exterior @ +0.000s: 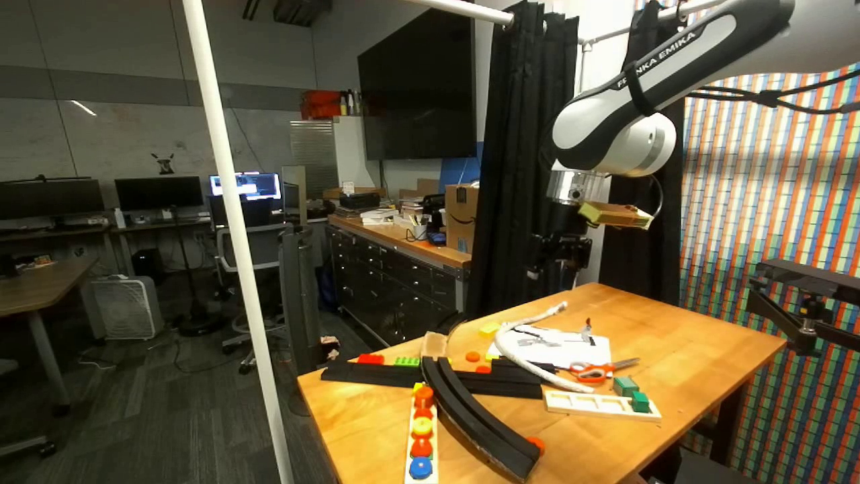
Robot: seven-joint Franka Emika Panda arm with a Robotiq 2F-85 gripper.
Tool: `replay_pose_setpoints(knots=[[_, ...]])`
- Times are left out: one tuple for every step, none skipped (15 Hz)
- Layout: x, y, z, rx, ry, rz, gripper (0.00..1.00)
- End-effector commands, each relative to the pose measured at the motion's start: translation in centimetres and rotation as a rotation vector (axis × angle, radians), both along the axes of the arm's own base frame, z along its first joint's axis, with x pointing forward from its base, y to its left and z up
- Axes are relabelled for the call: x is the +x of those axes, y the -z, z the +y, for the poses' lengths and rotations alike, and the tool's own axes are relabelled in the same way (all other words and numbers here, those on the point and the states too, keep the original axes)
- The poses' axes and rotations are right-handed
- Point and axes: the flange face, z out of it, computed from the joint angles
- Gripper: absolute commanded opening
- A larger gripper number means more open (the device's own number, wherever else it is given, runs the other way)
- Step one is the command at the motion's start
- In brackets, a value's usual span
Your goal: Pick up the orange object from the wooden object and put it on the table
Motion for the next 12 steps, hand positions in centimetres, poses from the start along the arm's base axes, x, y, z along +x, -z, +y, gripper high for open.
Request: replay_pose_setpoints(knots=[[2.2, 0.6, 1.2, 0.030, 0.017, -0.009, 1.00], [3.0, 1.0, 2.0, 0.045, 0.013, -0.008, 1.00], [3.7, 1.3, 3.0, 0.058, -0.002, -0.002, 1.00], [4.5, 1.7, 4.1, 0.074, -0.019, 0.001, 1.00], [5.4, 2.2, 5.5, 0.090, -0.039, 0.012, 1.00], [6.3, 2.6, 6.9, 0.107, -0.058, 0.021, 1.00], [7.3, 3.2, 8.4, 0.121, -0.074, 0.035, 1.00], [8.2, 3.8, 9.8, 0.137, -0.099, 0.044, 1.00], [9.0, 4.6, 11.1, 0.151, -0.119, 0.053, 1.00], [9.8, 5.4, 12.3, 0.165, -0.144, 0.069, 1.00], [10.5, 6.3, 13.5, 0.177, -0.167, 0.082, 1.00], [11.0, 7.1, 14.5, 0.184, -0.188, 0.092, 1.00]])
